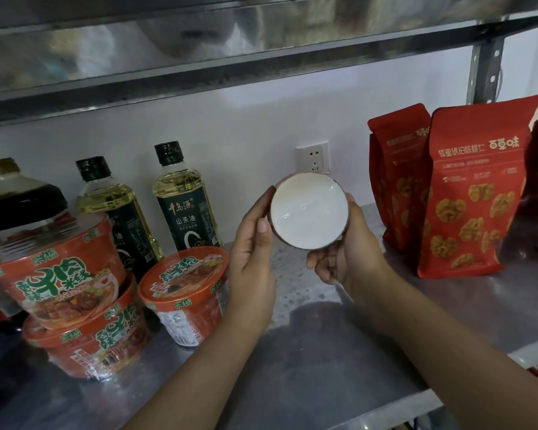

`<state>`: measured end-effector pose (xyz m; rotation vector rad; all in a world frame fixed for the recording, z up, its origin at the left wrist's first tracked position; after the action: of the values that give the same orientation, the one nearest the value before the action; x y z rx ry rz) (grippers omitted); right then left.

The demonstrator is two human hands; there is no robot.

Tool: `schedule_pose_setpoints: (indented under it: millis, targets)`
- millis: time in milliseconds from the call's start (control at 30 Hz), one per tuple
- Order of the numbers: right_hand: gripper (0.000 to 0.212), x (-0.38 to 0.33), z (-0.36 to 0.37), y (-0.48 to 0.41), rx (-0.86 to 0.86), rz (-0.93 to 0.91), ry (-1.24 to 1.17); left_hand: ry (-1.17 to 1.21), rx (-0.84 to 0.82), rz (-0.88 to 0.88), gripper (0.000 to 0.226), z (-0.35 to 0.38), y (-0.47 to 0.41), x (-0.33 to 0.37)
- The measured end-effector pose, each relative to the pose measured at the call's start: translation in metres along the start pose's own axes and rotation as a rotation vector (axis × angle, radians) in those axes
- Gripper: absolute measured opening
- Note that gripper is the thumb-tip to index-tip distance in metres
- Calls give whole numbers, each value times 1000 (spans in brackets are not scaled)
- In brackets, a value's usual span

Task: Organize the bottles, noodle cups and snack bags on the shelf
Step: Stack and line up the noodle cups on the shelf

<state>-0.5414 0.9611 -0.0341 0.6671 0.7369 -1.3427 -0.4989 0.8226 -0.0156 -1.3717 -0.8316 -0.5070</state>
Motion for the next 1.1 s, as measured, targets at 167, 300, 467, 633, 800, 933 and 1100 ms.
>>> schedule_pose_setpoints:
  millis: [167,300,467,633,800,933,1100]
  targets:
    - [70,1,2,2,-30,8,12,-52,4,0,58,2,1,2]
    - [71,2,5,3,-57,16,38,-116,90,18,62,-1,1,1]
    - [69,-1,9,5,-123,-3,-18,-178,115,-3,61,2,4,12]
    - [66,-18,19,17,-190,12,-18,-300,69,-27,59,-5,8,43]
    - [86,-25,65,37,-226,-190,81,-325,92,-150,65,-45,22,81]
    - [79,-9,113,57,-281,-362,358,-359,159,-233,61,-85,38,100]
    - [90,31,136,66,-377,-298,552,-552,142,-287,45,-126,61,89]
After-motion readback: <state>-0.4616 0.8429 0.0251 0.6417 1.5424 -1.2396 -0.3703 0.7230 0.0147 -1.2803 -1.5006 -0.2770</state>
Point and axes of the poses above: each hand's wrist, its own y-axis away from the middle knuckle, its own z-axis out of the palm, x = y × z, the point moved 4 cm from there along -y, towards the middle knuckle, and after that the axes turned 15 degrees about -y, right-handed, at the moved point
